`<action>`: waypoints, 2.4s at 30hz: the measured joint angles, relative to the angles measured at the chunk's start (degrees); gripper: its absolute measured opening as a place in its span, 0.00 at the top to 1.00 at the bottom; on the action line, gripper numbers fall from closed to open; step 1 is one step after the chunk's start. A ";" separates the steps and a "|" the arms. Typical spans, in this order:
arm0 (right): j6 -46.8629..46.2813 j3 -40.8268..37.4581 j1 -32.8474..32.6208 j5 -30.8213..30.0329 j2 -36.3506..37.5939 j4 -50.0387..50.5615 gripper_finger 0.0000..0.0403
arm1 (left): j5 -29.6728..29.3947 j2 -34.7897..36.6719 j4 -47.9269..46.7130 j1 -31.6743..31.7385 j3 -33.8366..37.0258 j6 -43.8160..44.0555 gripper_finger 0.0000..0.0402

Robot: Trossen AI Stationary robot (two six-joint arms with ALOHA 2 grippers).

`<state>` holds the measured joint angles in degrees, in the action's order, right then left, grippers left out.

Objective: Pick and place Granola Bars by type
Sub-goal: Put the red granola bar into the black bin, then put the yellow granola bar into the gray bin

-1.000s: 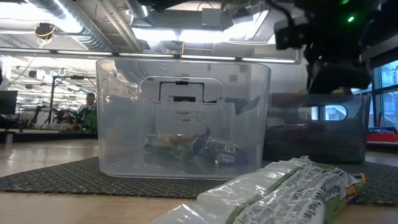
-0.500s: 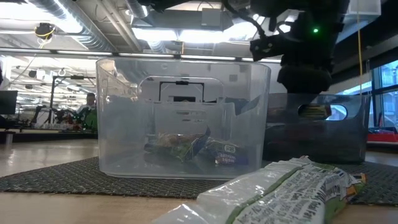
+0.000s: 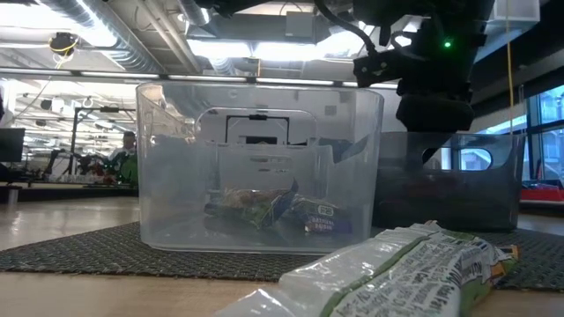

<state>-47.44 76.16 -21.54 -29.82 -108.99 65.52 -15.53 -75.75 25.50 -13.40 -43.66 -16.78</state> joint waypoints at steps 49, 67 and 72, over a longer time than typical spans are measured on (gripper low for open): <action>46.30 -54.88 -6.25 16.58 73.70 -57.54 0.47 | 4.69 0.00 0.47 -0.12 0.00 6.12 0.62; 37.50 -59.39 -6.54 19.41 82.64 -53.04 0.47 | 10.56 0.02 8.88 0.08 0.00 12.05 0.43; 41.87 -59.39 -6.54 19.37 82.64 -52.87 0.47 | 10.48 0.00 8.62 0.52 0.02 9.74 0.42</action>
<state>-5.57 16.78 -28.08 -10.45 -26.35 12.64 -5.05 -75.75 34.12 -12.88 -43.64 -7.03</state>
